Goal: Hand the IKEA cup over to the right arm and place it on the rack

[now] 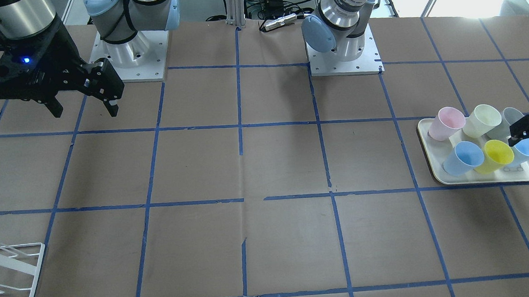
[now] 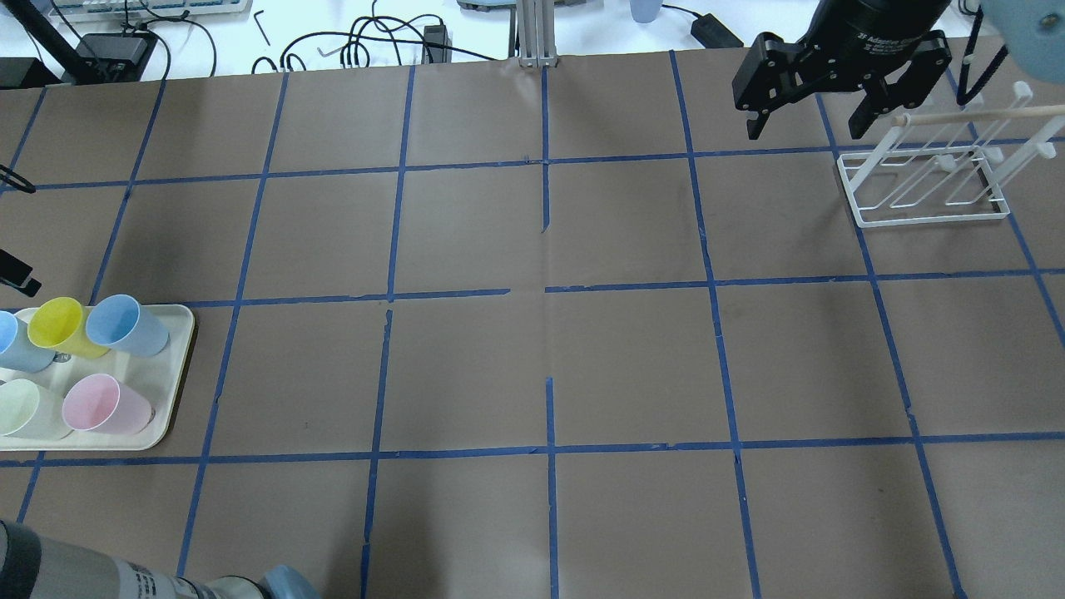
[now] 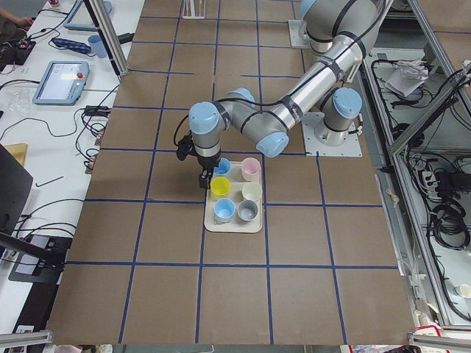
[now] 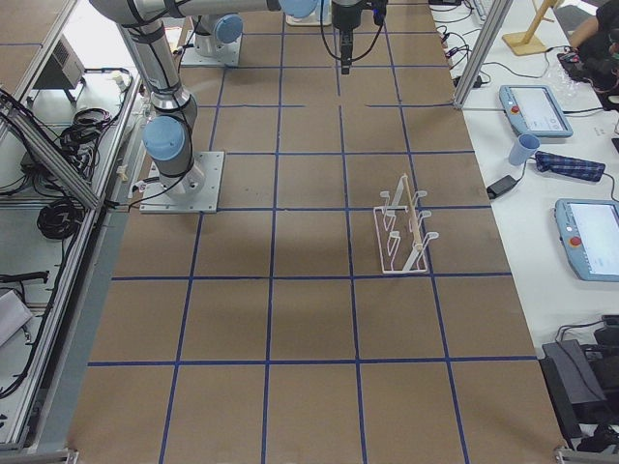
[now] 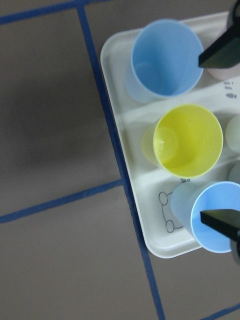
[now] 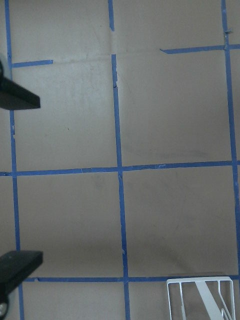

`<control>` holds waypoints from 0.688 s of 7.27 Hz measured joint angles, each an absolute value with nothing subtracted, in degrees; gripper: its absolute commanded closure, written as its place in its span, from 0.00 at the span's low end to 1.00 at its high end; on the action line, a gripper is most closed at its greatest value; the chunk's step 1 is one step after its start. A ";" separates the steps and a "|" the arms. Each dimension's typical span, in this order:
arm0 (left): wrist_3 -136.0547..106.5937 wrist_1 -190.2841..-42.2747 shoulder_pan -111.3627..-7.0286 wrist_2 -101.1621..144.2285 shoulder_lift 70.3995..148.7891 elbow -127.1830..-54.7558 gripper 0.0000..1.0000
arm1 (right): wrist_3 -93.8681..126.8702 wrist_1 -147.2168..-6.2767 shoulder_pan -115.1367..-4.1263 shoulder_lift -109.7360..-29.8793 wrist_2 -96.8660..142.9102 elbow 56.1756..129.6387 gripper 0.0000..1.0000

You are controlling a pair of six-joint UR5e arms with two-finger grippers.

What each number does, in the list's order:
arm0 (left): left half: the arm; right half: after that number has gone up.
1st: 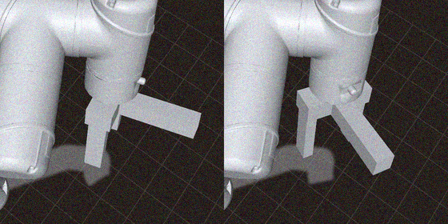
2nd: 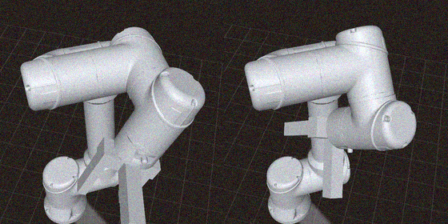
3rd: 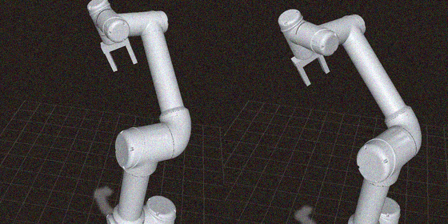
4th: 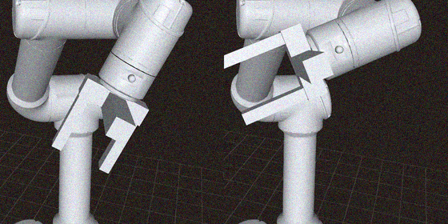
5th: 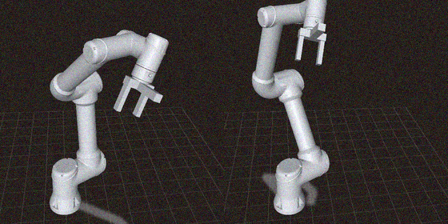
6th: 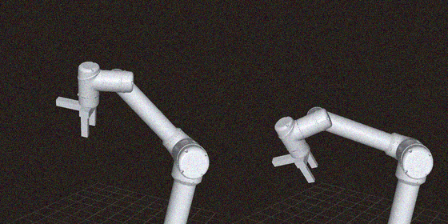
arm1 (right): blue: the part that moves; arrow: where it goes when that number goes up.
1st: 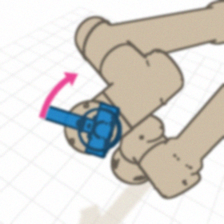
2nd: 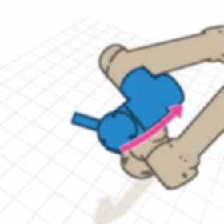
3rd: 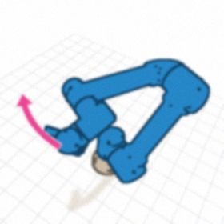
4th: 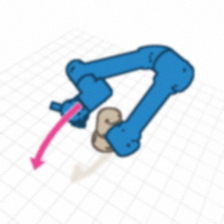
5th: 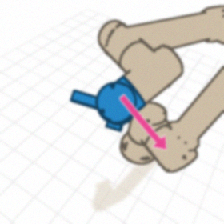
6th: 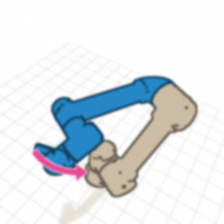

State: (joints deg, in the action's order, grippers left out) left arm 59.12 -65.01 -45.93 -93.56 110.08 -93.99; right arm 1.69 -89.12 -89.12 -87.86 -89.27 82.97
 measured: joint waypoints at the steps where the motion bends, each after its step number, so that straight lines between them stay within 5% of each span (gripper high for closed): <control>1: 59.92 -64.11 -44.49 -92.86 111.96 -93.99 0.00 | 1.72 -89.12 -89.12 -87.87 -89.29 82.97 0.00; 5: 60.44 -63.86 -43.26 -90.72 114.11 -95.54 0.00 | 1.81 -89.12 -89.12 -87.89 -89.30 82.89 0.00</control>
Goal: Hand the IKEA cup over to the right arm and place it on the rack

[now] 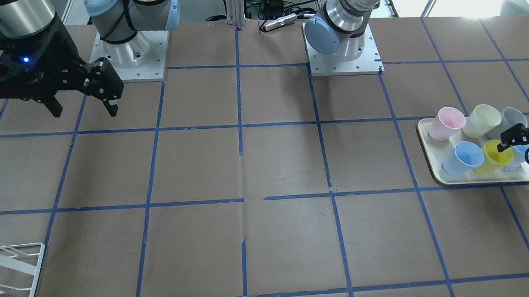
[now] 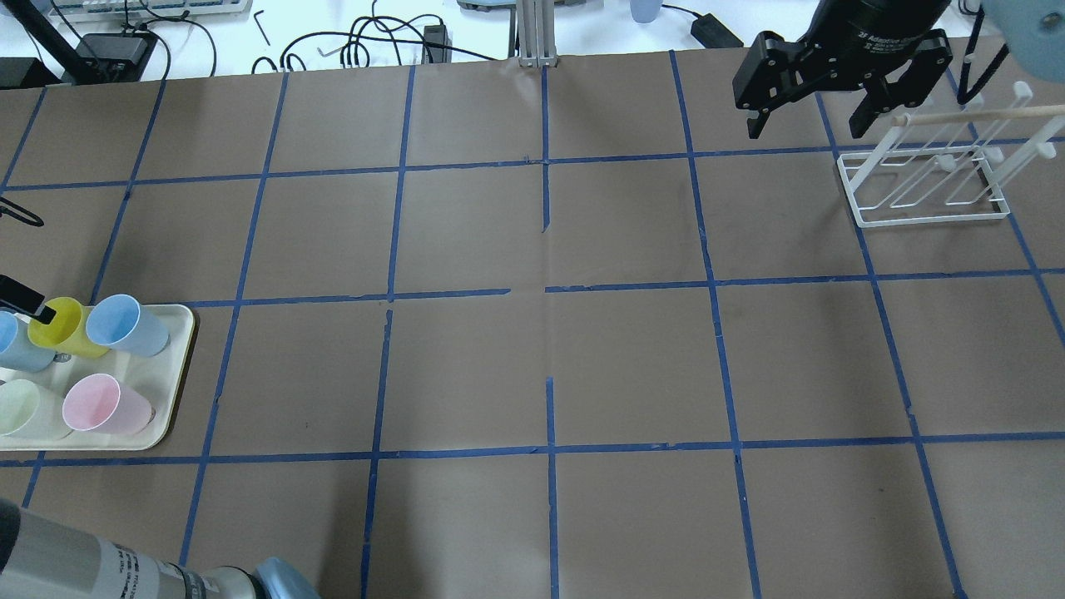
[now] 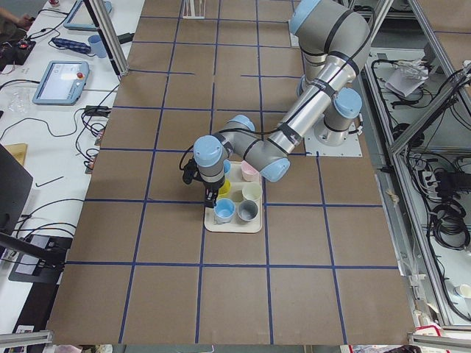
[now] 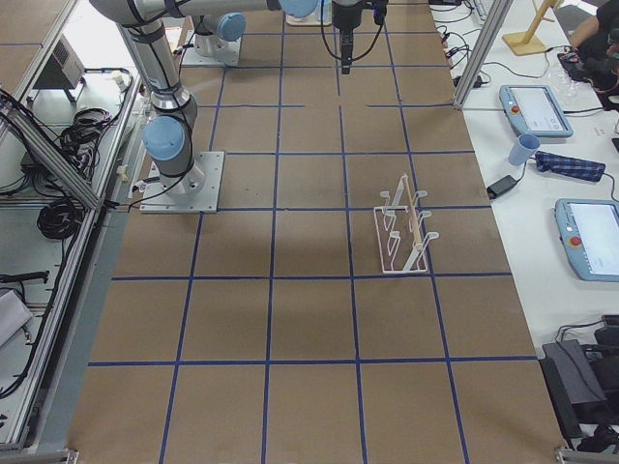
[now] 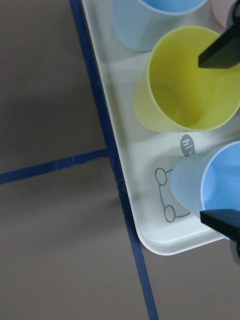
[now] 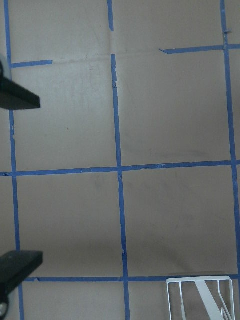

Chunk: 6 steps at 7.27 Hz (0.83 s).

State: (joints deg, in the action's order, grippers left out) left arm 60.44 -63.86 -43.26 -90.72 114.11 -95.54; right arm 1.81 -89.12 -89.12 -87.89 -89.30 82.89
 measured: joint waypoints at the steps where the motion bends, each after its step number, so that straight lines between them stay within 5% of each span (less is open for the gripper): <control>1: 60.50 -63.83 -43.31 -90.63 114.19 -95.77 0.01 | 1.83 -89.12 -89.12 -87.89 -89.30 82.86 0.00; 6: 63.31 -63.81 -43.29 -90.86 115.02 -95.92 0.10 | 1.78 -89.04 -89.12 -87.89 -89.30 82.85 0.00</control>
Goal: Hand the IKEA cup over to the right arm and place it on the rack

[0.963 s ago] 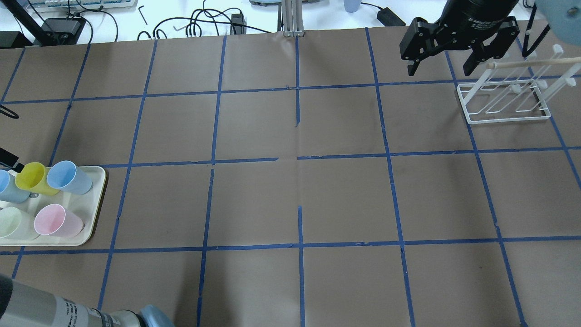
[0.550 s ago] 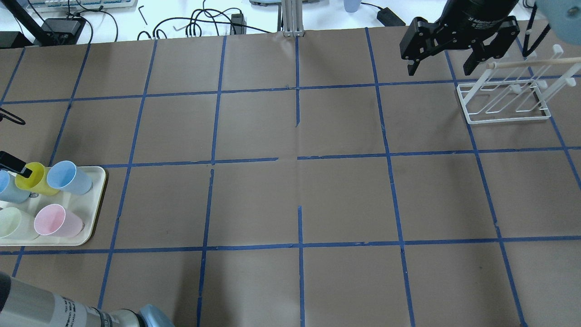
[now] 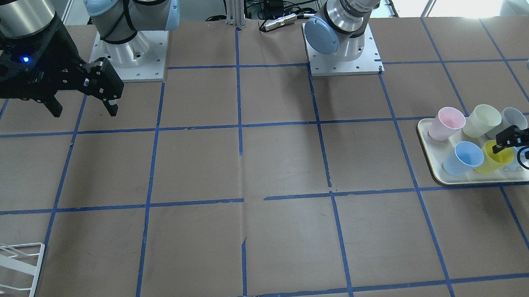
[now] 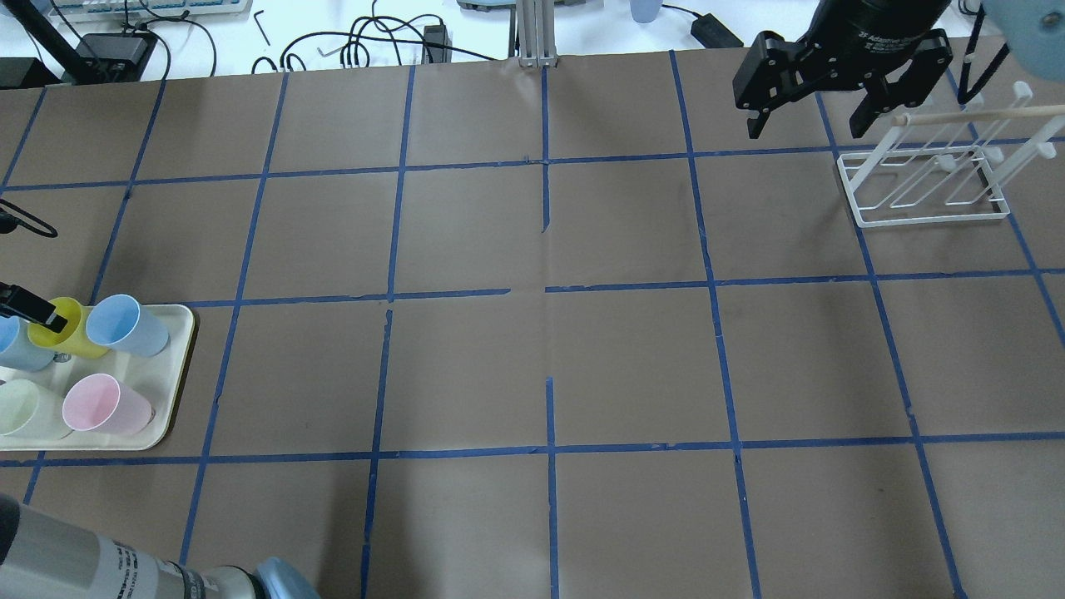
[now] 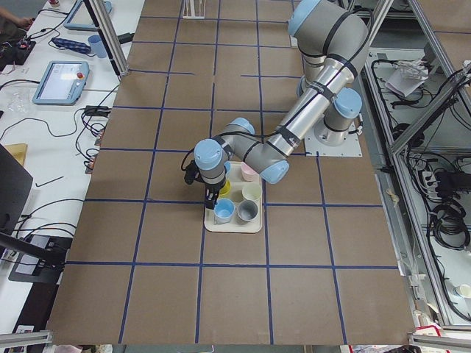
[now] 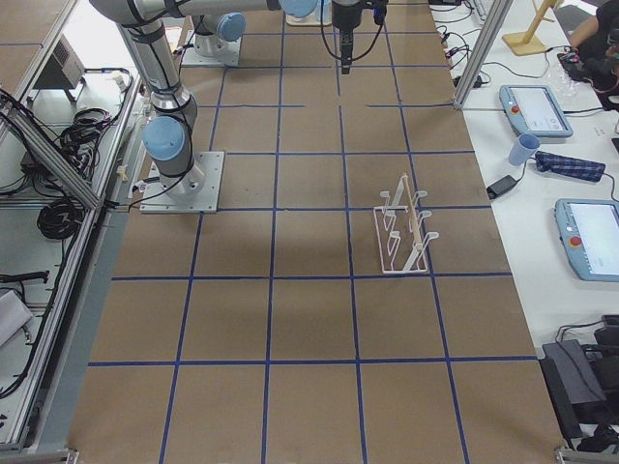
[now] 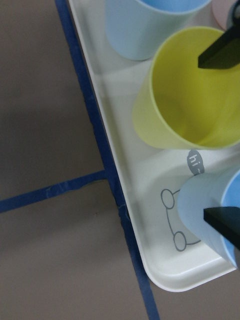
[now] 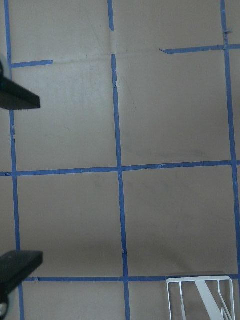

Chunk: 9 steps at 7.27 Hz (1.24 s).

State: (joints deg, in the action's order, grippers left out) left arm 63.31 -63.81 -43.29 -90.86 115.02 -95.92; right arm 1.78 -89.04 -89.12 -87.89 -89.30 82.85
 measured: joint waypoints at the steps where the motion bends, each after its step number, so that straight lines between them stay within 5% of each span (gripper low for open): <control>1: 63.52 -63.81 -43.38 -91.07 114.96 -95.80 0.10 | 1.79 -89.02 -89.12 -87.89 -89.30 82.87 0.00; 9: 63.74 -64.10 -44.39 -92.53 113.80 -95.82 0.10 | 1.85 -88.94 -89.12 -88.05 -89.30 82.97 0.00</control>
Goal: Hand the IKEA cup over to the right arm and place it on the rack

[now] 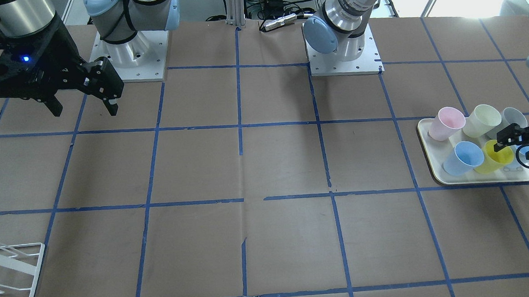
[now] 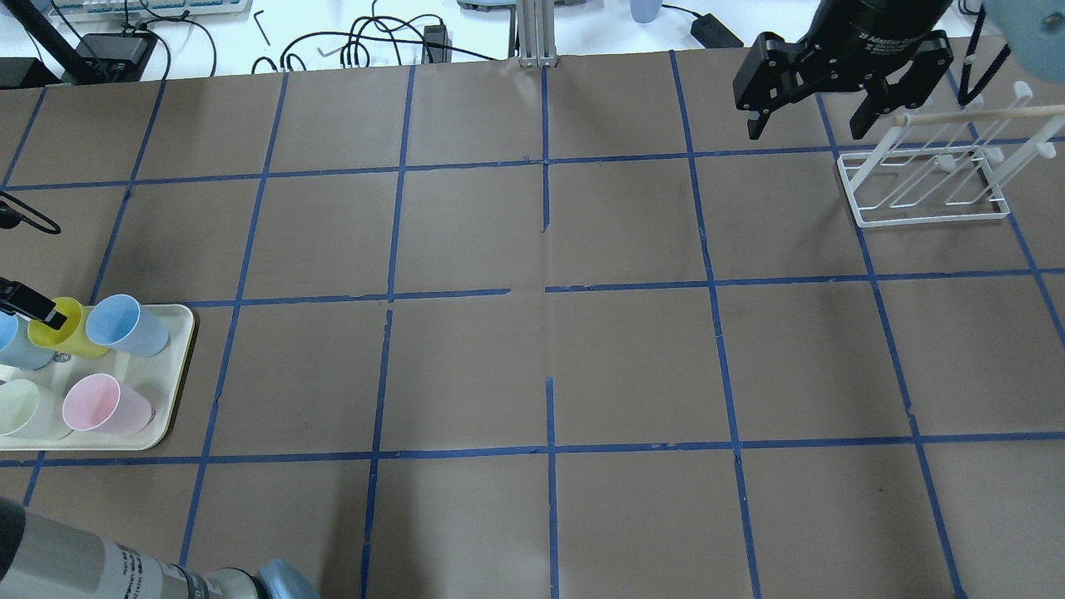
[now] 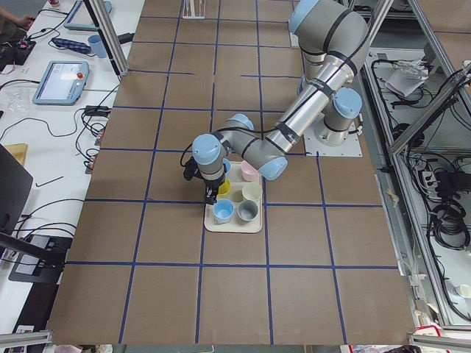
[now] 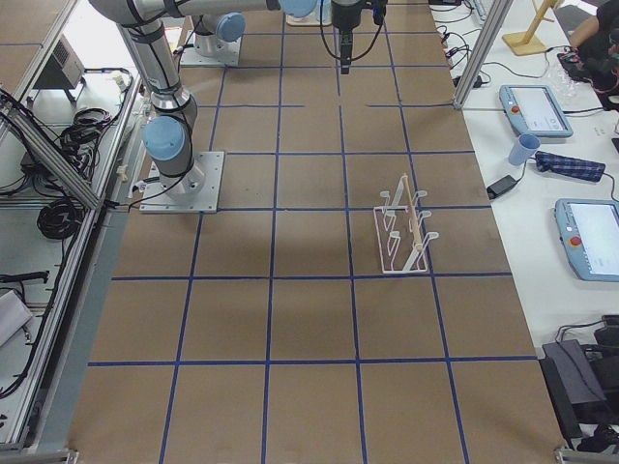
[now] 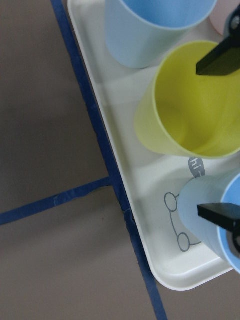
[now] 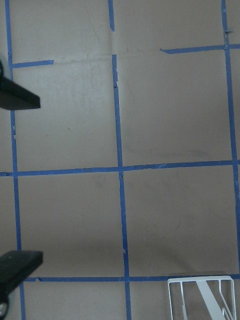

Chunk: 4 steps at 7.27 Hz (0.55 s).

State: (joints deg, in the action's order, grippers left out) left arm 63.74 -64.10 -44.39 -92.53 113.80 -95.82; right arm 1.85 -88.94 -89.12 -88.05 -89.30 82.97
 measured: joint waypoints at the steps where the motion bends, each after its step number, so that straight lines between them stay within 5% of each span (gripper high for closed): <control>1: 64.31 -63.99 -44.52 -92.94 113.63 -95.54 0.10 | 1.85 -88.94 -89.12 -88.06 -89.30 82.97 0.00; 4: 68.40 -63.19 -44.78 -93.20 113.89 -95.66 0.10 | 1.85 -88.95 -89.12 -88.12 -89.31 82.97 0.00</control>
State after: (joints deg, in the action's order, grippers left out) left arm 68.40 -63.19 -44.78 -93.20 113.89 -95.66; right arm 1.85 -88.95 -89.12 -88.12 -89.31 82.97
